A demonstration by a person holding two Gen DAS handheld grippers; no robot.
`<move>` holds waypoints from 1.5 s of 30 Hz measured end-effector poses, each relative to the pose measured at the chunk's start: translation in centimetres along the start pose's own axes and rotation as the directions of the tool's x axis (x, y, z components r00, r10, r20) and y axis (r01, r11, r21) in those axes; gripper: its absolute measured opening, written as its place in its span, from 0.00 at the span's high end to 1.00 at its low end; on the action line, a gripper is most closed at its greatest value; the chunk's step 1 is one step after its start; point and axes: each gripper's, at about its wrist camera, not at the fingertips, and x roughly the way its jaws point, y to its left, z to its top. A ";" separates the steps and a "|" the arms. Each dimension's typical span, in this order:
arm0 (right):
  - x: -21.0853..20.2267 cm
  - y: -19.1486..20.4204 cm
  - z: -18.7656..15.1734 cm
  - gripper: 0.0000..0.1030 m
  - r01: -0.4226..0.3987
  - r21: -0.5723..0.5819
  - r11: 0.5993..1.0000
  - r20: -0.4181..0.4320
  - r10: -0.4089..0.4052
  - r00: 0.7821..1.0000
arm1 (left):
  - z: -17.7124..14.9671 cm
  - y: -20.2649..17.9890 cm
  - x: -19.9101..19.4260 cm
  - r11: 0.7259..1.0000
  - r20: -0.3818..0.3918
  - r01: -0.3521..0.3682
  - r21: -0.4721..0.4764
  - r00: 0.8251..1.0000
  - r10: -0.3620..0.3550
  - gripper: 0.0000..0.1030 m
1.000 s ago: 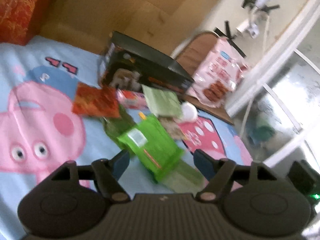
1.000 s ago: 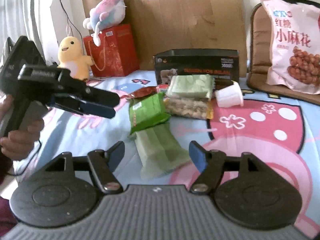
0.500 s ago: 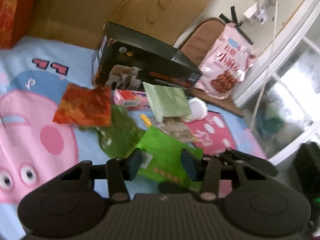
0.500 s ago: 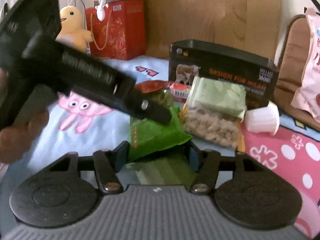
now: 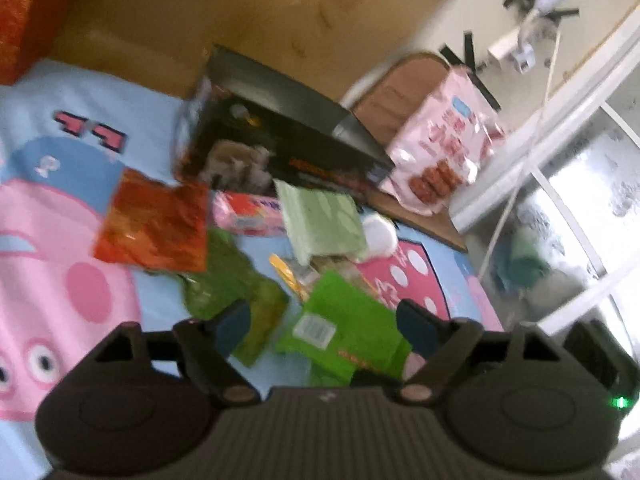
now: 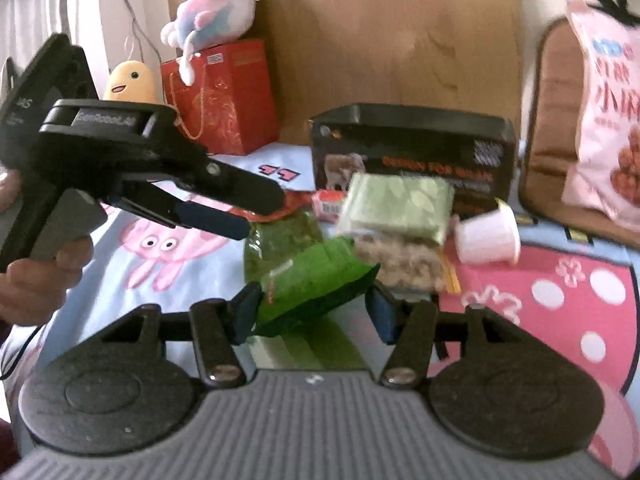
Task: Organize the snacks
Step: 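Lift the bright green packet with the left tool and release it into the box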
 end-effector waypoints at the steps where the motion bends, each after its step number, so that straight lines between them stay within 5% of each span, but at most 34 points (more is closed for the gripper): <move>1: -0.3 -0.6 0.0 0.42 0.000 0.024 1.000 0.001 0.000 1.000 | -0.1 -0.3 0.6 1.000 -0.019 0.008 0.009 1.000 -0.008 0.20; 7: -1.0 -2.3 -0.1 0.40 0.037 0.077 0.996 -0.007 -0.037 0.999 | -0.7 -0.9 3.6 0.999 -0.085 0.038 -0.004 0.996 -0.038 0.26; 13: -1.1 -3.3 -0.9 0.37 0.089 0.105 0.990 -0.034 -0.086 0.996 | -1.0 -1.2 3.9 0.998 -0.116 0.061 -0.018 0.991 -0.062 0.46; 19: -0.7 -3.4 -0.9 0.37 0.053 0.112 0.992 -0.023 -0.051 0.998 | -1.0 -1.4 3.9 0.998 -0.115 0.061 -0.020 0.991 -0.063 0.49; 21: -0.6 -3.5 -0.9 0.37 0.040 0.114 0.993 -0.019 -0.038 0.999 | -1.0 -1.5 4.0 0.998 -0.119 0.060 -0.014 0.991 -0.062 0.58; 24: -0.7 -3.3 -0.9 0.46 0.014 0.109 0.994 -0.013 -0.012 1.000 | -1.0 -2.1 3.6 0.998 -0.112 0.060 0.017 0.992 -0.058 0.62; 28: -1.8 -2.3 -0.3 0.52 0.030 0.042 0.999 0.018 -0.031 0.999 | -0.5 -3.7 1.2 0.992 -0.074 0.109 0.068 0.992 -0.104 0.62; 35: -2.5 -1.4 3.7 0.53 0.017 -0.027 0.999 0.136 -0.014 0.991 | 3.9 -5.7 -1.1 0.983 0.044 0.073 0.172 0.996 -0.081 0.61; 41: 2.0 -2.5 8.6 0.53 0.097 -0.008 0.995 0.200 -0.094 0.975 | 10.3 -4.6 2.0 0.993 0.134 -0.017 0.115 0.991 0.001 0.55; 45: 5.8 -3.6 11.2 0.51 0.156 -0.011 0.988 0.159 -0.152 0.976 | 12.7 -3.6 4.8 0.992 0.151 -0.096 0.086 0.985 0.083 0.39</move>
